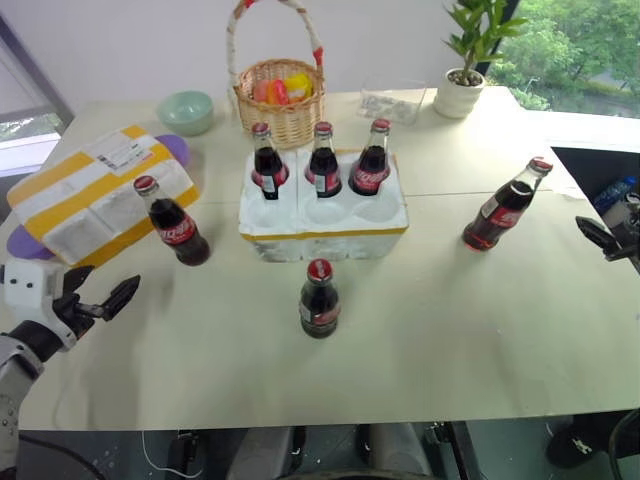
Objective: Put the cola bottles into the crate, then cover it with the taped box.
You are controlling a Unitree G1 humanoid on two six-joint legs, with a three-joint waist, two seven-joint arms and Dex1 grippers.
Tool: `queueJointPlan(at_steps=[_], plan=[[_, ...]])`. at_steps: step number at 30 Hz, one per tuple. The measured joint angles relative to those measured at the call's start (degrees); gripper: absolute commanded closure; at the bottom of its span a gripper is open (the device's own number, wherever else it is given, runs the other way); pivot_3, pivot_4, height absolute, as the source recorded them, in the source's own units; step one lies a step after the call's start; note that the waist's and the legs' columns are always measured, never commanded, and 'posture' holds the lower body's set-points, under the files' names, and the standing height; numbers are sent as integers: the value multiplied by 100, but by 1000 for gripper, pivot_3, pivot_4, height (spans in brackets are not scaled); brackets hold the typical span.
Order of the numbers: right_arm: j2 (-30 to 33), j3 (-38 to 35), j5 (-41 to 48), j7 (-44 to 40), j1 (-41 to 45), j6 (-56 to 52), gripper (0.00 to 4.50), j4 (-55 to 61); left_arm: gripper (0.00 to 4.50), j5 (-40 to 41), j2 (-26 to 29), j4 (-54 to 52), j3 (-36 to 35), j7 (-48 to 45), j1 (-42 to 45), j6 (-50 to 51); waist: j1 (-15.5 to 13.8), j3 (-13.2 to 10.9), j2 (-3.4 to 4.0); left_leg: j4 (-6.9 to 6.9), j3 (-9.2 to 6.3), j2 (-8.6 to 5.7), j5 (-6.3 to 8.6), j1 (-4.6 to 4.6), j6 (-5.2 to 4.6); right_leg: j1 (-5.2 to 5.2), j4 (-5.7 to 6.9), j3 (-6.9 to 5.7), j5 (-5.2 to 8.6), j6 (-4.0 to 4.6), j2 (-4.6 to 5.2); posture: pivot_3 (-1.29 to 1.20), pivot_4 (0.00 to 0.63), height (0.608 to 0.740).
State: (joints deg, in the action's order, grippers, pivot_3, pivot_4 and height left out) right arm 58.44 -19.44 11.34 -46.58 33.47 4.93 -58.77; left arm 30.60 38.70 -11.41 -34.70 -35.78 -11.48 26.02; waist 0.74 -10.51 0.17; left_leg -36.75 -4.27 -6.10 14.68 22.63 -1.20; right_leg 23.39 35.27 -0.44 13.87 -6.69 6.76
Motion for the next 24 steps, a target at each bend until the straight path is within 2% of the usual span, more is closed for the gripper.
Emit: queueJointPlan(at_steps=[18, 21, 24], plan=[[-2, 1, 1, 175, -158, -229, 0, -4, 51, -122, 4, 297, 28, 204, 546, 9, -4, 0, 0, -8, 0, -1, -1, -1, 1, -3, 3, 0, -5, -6, -1, 0, 150, 739], [54, -14, 44, 40, -117, -511, 0, -4, 51, -41, 2, 287, 96, 202, 685, 160, -4, 0, 0, -8, 0, -1, -1, 0, 1, -3, 3, 0, -7, -11, -1, 0, 150, 739], [367, -89, 215, -397, 25, -905, 0, 3, 51, 104, 10, 266, 229, 100, 894, 307, -11, -3, 7, -9, 0, -2, -1, 1, 1, -2, 5, 0, -8, -13, 0, 0, 150, 739]])
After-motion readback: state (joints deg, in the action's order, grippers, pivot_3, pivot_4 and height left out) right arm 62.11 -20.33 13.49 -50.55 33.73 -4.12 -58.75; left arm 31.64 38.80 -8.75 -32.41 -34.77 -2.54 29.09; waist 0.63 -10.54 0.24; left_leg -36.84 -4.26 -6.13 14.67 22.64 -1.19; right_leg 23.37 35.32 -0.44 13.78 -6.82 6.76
